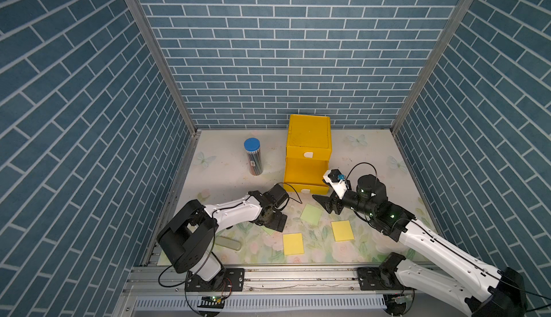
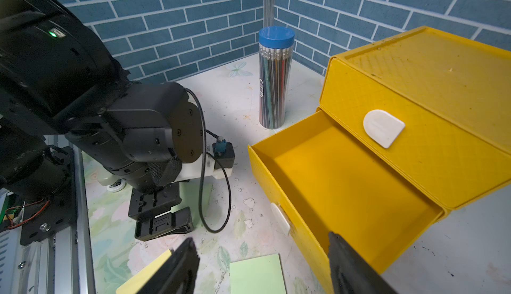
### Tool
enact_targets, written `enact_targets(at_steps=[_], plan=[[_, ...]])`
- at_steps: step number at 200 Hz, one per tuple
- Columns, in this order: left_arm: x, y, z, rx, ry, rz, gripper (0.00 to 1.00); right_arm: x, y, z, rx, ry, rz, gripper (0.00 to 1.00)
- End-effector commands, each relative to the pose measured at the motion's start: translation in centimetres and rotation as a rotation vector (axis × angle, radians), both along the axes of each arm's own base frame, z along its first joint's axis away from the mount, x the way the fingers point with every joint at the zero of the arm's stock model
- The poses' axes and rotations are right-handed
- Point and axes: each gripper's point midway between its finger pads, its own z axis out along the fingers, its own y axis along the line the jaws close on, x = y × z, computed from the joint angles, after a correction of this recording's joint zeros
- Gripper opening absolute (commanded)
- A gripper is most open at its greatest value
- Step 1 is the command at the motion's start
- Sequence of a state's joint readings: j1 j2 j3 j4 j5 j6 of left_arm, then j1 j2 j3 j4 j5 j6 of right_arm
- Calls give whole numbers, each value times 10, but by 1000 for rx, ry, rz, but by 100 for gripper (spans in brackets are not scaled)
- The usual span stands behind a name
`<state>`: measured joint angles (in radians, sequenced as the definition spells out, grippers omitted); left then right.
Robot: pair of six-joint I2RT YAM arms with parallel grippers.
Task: Please put the sticky notes in the drawer by color
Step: Pick up the sticky notes from the center of the board.
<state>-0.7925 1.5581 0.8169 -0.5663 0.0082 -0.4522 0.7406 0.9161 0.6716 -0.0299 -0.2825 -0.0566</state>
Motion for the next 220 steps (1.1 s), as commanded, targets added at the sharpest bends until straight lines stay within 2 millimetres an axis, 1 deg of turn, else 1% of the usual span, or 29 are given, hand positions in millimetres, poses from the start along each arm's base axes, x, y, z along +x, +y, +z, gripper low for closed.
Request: enact_targets(at_steps=[1,20,41,62,98,121,133,141,157,183,193,220], plan=[[-7,-3,-5,24,46,-37,100,-3,0,6,29,-11,8,75],[-14,-2,-6,56,60,-42,100,-3,-1,7,27,-12,3,75],[-17,11,-6,162,45,-26,100,-3,-2,7,33,-19,1,75],[-25,9,-13,145,71,-36,100,-3,-1,6,37,-18,3,75],[-30,11,-25,146,94,-34,100,-3,-1,4,30,-11,2,75],[-32,12,-27,148,97,-31,87,-2,-1,5,30,-14,-1,75],[-32,11,-28,141,100,-33,87,-2,-1,5,30,-16,-3,75],[-33,11,-29,139,102,-33,85,-1,-1,5,29,-14,-4,75],[-34,13,-31,147,105,-32,85,-1,-1,3,23,-8,-4,74],[-29,13,-27,146,79,-22,86,-1,-1,0,15,-1,-4,74],[-26,11,-22,142,65,-22,84,-1,0,0,17,-2,-3,74],[-11,4,0,112,-10,-2,84,-1,-1,3,24,-11,-5,73]])
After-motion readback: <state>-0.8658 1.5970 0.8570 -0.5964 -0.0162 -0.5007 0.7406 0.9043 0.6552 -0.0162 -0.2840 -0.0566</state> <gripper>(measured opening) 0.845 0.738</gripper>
